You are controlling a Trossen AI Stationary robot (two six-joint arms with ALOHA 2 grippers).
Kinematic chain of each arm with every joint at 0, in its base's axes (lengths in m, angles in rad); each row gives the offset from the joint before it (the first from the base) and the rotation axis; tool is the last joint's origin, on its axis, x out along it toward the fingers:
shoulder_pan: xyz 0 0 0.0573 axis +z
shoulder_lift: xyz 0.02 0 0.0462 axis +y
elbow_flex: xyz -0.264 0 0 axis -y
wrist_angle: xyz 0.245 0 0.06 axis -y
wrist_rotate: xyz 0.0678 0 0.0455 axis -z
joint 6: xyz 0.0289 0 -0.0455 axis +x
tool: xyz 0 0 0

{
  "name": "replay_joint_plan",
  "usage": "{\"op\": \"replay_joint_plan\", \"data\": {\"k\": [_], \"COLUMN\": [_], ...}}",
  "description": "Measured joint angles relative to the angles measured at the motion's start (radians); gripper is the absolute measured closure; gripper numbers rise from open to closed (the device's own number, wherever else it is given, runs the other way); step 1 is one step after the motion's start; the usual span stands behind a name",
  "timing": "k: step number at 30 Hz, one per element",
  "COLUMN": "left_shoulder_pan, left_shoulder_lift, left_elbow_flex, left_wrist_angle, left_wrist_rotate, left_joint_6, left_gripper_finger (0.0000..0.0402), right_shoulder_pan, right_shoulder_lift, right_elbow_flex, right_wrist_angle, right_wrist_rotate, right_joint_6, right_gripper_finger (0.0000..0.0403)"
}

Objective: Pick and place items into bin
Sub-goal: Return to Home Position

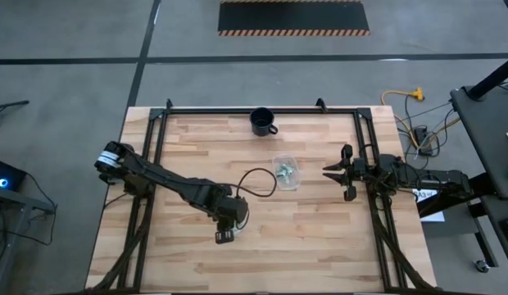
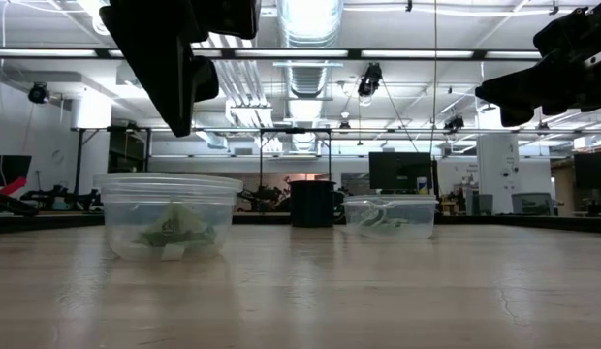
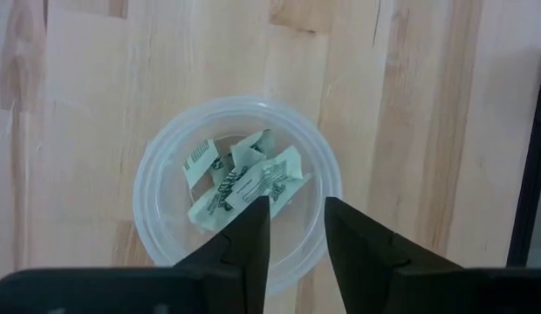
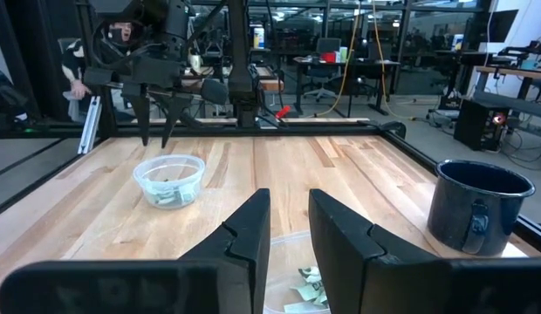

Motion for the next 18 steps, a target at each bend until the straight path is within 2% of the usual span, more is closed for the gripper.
{"op": "replay_joint_plan", "data": {"k": [8, 15, 18], "left_shoulder_pan": [0.0, 0.0, 0.0], "left_shoulder_lift": [0.0, 0.0, 0.0], "left_elbow_flex": [0.0, 0.0, 0.0], "left_wrist_angle": [0.038, 0.216, 0.306], "left_wrist_rotate": [0.0, -0.001, -0.002], "left_joint_6": [-0.007, -0.007, 0.063], "left_gripper_finger": [0.0308, 0.0307, 0.0308], "right_shoulder_pan": [0.0, 0.0, 0.0], "right_shoulder_lift": [0.0, 0.0, 0.0], "right_elbow_flex": [0.0, 0.0, 0.0], "right_wrist_angle": [0.0, 0.0, 0.0], "right_wrist_rotate": [0.0, 0.0, 0.0], "right_joint_6": [0.0, -0.001, -0.001], "right_gripper_finger": [0.033, 0.033, 0.033]}}
